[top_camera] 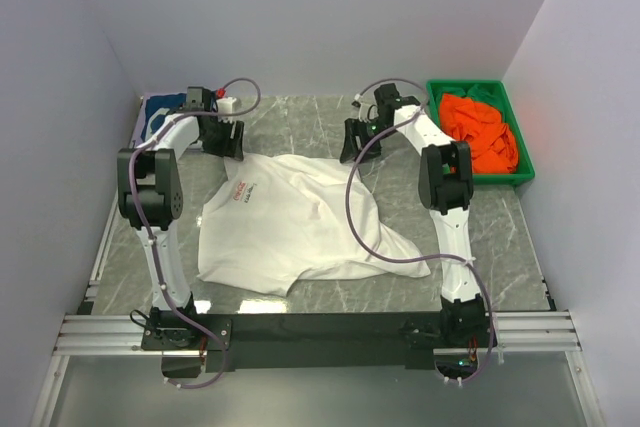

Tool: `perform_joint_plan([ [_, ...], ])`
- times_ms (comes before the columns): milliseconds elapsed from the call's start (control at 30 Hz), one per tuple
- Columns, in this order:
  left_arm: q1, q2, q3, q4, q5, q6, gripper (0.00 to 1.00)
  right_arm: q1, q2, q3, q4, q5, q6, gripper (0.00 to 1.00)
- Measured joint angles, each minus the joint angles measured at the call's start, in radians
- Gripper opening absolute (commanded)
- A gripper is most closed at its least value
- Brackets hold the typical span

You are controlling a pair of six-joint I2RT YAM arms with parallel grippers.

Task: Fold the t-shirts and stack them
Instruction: Flatten the tshirt out

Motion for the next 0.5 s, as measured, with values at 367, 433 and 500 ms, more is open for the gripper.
perform_joint_plan([
  [367, 0.000, 0.057, 0.041, -0.013, 0.069, -0.050, 0.01, -0.067, -0.040, -0.135, -0.100, -0.075, -0.042, 0.00],
  [433, 0.000, 0.056, 0.039, -0.010, 0.091, -0.051, 0.01, -0.112, -0.104, -0.207, -0.098, -0.076, -0.038, 0.00],
  [500, 0.000, 0.056, 0.033, 0.000, 0.116, -0.051, 0.01, -0.153, -0.181, -0.240, -0.097, -0.072, -0.033, 0.00],
])
